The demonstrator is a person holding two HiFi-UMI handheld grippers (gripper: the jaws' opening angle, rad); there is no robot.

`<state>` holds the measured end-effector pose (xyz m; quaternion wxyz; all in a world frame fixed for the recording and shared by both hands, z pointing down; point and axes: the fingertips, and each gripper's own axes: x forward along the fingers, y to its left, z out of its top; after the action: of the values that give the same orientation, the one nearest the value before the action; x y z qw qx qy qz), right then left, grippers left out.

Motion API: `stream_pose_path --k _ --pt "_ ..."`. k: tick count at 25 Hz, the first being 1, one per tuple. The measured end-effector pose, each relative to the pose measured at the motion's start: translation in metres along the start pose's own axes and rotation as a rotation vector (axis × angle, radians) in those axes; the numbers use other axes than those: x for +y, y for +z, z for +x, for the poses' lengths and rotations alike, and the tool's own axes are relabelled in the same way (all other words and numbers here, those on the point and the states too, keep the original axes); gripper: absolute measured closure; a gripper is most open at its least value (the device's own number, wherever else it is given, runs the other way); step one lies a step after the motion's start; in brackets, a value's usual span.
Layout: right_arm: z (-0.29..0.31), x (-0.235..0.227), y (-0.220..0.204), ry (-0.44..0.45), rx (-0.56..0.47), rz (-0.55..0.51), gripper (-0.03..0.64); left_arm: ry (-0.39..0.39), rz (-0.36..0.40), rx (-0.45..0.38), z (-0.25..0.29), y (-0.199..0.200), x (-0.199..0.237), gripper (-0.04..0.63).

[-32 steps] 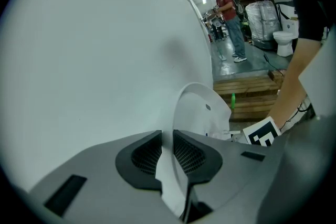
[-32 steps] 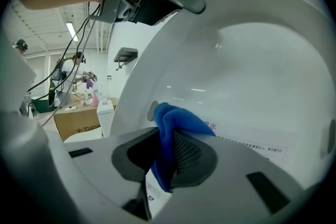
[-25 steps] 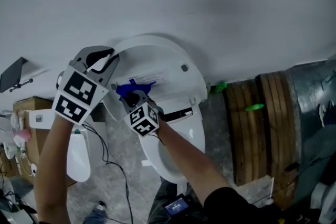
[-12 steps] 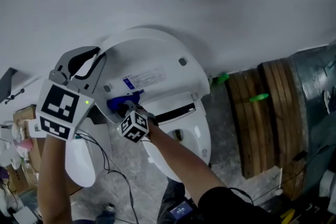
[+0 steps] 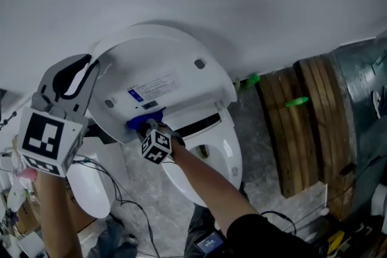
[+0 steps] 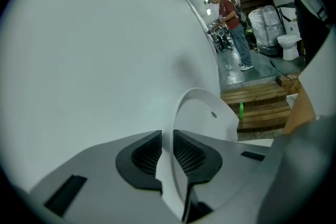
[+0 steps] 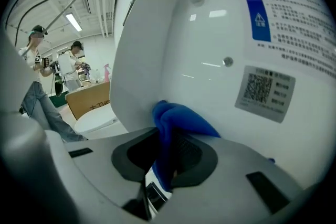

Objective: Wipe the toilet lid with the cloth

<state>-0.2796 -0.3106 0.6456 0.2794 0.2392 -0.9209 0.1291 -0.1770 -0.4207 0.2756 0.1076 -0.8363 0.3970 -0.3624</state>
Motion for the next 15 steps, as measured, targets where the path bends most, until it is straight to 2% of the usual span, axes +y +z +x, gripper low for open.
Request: stream_pose_path --k 4,7,15 --pt "-0.003 -0.015 -0.033 -0.027 0.049 0.042 0.549 0.005 -0.017 -0.011 0.001 -0.001 0.000 0.528" --pt "-0.010 -0.031 -0.053 -0.053 0.074 0.086 0.548 0.007 0.012 -0.024 0.001 -0.001 0.001 0.528" --pt "-0.053 -0.079 -0.074 -0.136 0.096 0.139 0.548 0.023 -0.023 -0.029 0.001 -0.001 0.000 0.528"
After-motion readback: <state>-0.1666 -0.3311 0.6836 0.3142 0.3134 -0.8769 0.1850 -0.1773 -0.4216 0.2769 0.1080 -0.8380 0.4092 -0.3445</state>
